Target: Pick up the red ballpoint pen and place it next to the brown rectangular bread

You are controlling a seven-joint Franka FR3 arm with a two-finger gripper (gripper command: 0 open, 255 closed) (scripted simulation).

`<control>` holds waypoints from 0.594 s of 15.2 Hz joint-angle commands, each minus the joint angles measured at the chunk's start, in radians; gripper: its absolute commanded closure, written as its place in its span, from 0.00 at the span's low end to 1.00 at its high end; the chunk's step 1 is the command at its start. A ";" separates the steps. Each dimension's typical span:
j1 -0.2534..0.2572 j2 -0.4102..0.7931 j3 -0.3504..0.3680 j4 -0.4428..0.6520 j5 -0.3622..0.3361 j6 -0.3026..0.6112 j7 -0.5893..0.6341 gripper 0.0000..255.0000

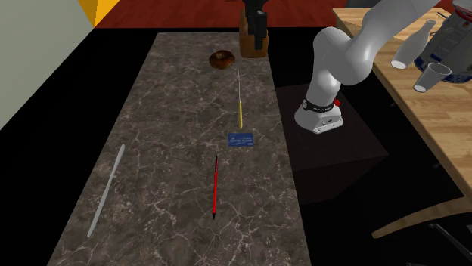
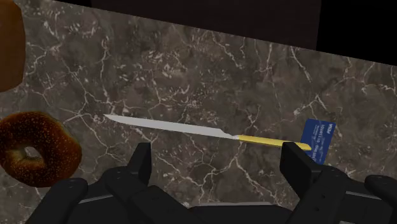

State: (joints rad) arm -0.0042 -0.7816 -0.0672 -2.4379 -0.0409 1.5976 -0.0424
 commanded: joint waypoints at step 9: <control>0.137 0.265 -0.012 0.056 0.001 0.209 -0.258 0.00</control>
State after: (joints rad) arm 0.1118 -0.5637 -0.0834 -2.3937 -0.0443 1.7700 -0.2706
